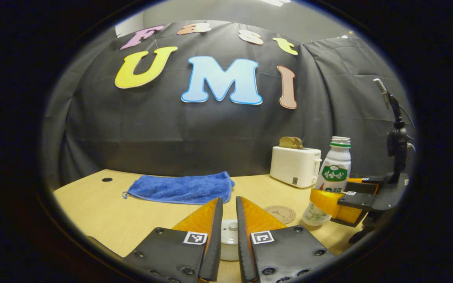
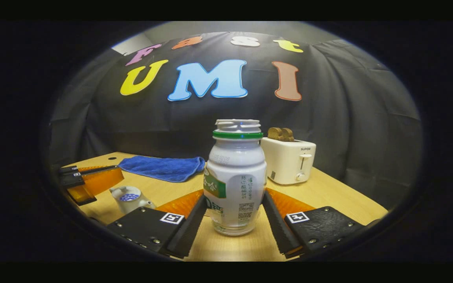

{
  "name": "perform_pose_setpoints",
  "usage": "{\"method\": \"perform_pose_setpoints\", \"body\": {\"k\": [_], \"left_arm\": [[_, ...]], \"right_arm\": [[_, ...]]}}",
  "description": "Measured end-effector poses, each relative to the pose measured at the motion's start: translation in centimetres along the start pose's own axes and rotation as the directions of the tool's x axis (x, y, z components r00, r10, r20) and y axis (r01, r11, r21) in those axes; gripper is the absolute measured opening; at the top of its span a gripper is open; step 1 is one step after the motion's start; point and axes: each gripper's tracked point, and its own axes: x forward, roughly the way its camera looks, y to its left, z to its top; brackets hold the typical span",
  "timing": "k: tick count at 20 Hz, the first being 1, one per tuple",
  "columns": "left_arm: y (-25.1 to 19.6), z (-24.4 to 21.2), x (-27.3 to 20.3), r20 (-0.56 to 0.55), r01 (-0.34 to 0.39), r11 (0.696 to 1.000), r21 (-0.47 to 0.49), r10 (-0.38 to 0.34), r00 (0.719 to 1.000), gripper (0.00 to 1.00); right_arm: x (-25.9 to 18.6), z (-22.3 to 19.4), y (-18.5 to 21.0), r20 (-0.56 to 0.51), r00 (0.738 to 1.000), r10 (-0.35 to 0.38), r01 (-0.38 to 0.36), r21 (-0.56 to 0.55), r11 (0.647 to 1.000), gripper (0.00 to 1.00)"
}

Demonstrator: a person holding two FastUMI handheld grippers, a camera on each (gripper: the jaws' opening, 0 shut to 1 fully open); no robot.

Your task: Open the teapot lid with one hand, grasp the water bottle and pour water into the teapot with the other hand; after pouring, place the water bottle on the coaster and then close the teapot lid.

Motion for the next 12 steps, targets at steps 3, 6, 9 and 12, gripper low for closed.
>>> {"method": "perform_pose_setpoints", "body": {"k": [3,6,9,12], "left_arm": [[0.4,0.7,-0.3,0.022,-0.008,1.000,-0.007,0.008,1.000,0.31],[0.9,1.3,-0.6,0.034,-0.012,0.999,-0.034,0.013,0.999,0.31],[1.7,1.7,-0.8,0.043,-0.026,0.998,-0.054,0.028,0.999,0.31],[2.4,2.1,-1.1,0.050,-0.035,0.996,-0.076,0.039,0.998,0.31]], "right_arm": [[1.5,1.4,-0.1,0.001,1.000,0.000,0.000,-0.012,1.000,0.80],[3.2,2.0,0.5,-0.005,1.000,0.009,-0.009,-0.041,0.999,0.79],[4.8,1.5,2.0,-0.030,0.999,0.042,-0.043,-0.017,0.999,0.80],[6.3,0.3,3.2,-0.067,0.996,0.064,-0.064,-0.003,0.998,0.79]]}}
